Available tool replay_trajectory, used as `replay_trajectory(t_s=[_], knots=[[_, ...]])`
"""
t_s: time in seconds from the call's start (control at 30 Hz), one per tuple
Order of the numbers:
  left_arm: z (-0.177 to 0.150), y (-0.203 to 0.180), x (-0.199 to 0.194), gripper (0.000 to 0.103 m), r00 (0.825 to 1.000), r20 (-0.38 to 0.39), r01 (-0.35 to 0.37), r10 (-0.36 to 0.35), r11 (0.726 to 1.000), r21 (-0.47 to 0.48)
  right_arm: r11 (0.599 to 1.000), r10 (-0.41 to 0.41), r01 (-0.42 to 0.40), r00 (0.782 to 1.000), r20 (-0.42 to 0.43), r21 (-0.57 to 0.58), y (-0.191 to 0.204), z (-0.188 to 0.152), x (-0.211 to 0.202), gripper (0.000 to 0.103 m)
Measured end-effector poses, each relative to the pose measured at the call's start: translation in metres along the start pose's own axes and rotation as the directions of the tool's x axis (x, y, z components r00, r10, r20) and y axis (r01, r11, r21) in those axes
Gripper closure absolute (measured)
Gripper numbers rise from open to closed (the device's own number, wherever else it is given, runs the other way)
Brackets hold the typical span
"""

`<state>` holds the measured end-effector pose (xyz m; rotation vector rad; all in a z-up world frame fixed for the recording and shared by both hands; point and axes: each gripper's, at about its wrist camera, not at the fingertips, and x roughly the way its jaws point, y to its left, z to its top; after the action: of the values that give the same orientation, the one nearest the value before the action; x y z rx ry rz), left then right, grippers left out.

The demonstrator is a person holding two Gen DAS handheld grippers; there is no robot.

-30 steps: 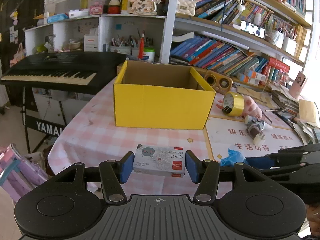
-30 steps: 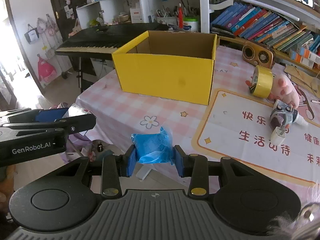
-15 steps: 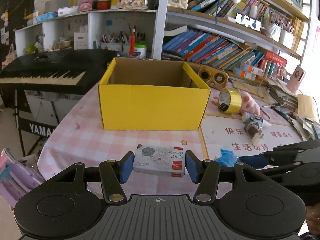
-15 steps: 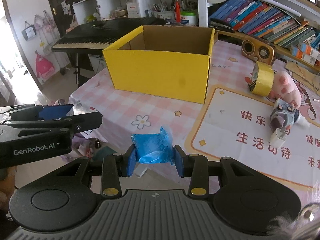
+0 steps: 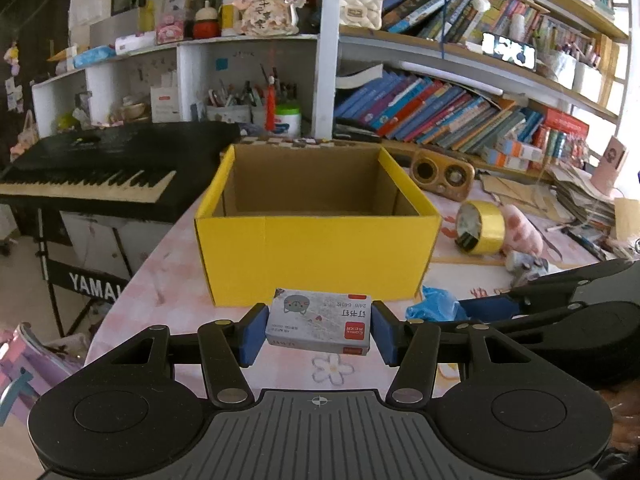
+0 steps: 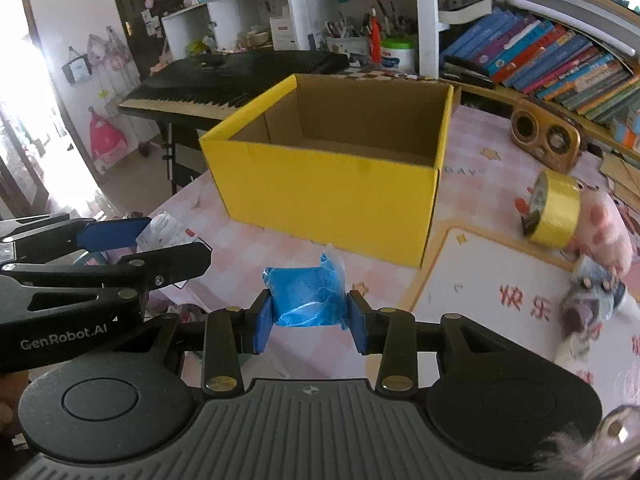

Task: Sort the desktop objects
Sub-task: 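Carry the blue bag and white card box toward the yellow box with both grippers, then lower both grippers into the yellow box and open them to release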

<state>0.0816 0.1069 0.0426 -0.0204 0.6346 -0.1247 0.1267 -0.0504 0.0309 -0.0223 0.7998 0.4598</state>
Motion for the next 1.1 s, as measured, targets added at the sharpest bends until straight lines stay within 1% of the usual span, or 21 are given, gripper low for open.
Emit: replay_trajectory(t_s=[0.13,0.27,0.53,0.67,0.83,0.93,1.03,1.1], knots=[[0.009,-0.001,0.008,0.049,1.0,0.011,-0.006,0.006,1.0,-0.006,1.0,0.01,-0.01,1.0,0.005,-0.012,-0.009,0.012,0.008,0.067],[0.021,-0.001,0.014,0.049,0.999,0.039,-0.017,0.018,1.0,-0.012,0.999,0.004,-0.002,0.999,0.043,-0.051,-0.013,0.025,0.01,0.067],[0.056,0.0,0.031,0.049,0.995,0.092,-0.04,0.042,0.999,-0.026,0.996,0.026,-0.016,0.994,0.102,-0.091,-0.032,0.061,0.017,0.067],[0.072,0.003,0.044,0.049,0.994,0.104,-0.044,0.046,0.999,-0.029,0.993,0.03,-0.016,0.993,0.118,-0.115,-0.045,0.08,0.027,0.067],[0.094,0.006,0.069,0.049,0.995,0.09,-0.044,0.044,0.999,0.001,0.986,0.032,-0.014,0.994,0.108,-0.164,-0.059,0.101,0.048,0.067],[0.106,0.007,0.088,0.049,0.996,0.074,-0.044,0.042,0.998,0.035,0.975,0.026,-0.005,0.996,0.09,-0.224,-0.065,0.114,0.066,0.067],[0.118,0.011,0.111,0.049,0.996,0.06,-0.064,0.062,0.997,0.043,0.957,0.017,-0.001,0.999,0.052,-0.29,-0.071,0.125,0.089,0.067],[0.125,0.015,0.128,0.049,0.997,0.031,-0.071,0.07,0.997,0.035,0.943,-0.004,0.01,1.0,0.019,-0.333,-0.075,0.133,0.108,0.067]])
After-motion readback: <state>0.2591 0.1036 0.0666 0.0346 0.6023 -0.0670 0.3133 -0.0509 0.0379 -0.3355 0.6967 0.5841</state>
